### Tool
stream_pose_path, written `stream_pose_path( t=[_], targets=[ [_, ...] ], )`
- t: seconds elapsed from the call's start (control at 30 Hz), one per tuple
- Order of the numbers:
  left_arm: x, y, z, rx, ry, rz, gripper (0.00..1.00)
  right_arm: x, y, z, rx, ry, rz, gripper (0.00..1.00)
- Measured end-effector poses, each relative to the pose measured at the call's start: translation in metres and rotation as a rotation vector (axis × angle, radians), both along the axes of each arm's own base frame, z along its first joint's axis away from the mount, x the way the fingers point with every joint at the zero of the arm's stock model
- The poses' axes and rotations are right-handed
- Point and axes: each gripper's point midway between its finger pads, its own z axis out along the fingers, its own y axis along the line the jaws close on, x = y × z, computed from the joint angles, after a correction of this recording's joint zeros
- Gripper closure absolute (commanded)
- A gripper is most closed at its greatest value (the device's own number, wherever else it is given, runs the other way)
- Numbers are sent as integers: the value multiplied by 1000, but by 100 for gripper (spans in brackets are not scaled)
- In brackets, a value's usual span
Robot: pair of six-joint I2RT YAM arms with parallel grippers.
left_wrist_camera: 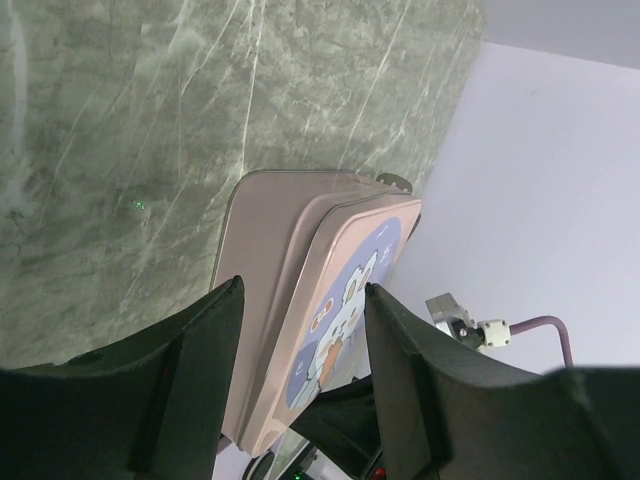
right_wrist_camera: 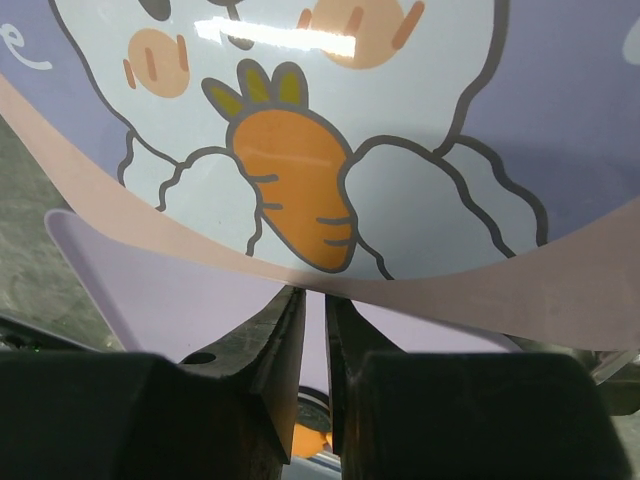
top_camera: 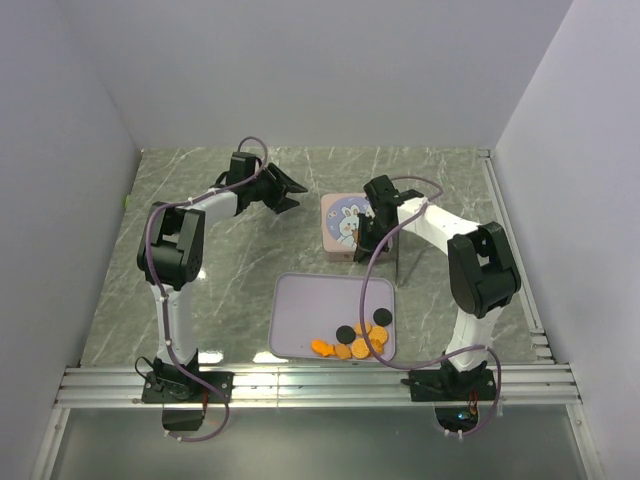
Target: Pack the cookies
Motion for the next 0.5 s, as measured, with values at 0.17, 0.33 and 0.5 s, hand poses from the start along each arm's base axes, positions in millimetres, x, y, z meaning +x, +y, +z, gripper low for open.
stream_pose_path(
  t=[0.17, 0.33, 0.5],
  targets=[
    [0, 0, 0, 1, -1, -1, 43, 2, 0, 3, 0, -1, -3, 80],
    [-1, 1, 0, 20, -17, -16, 43, 5, -1, 5, 1, -3, -5, 80],
    [2, -7, 11, 42, -77, -56, 45, 11, -6, 4, -2, 2, -21, 80]
  ],
)
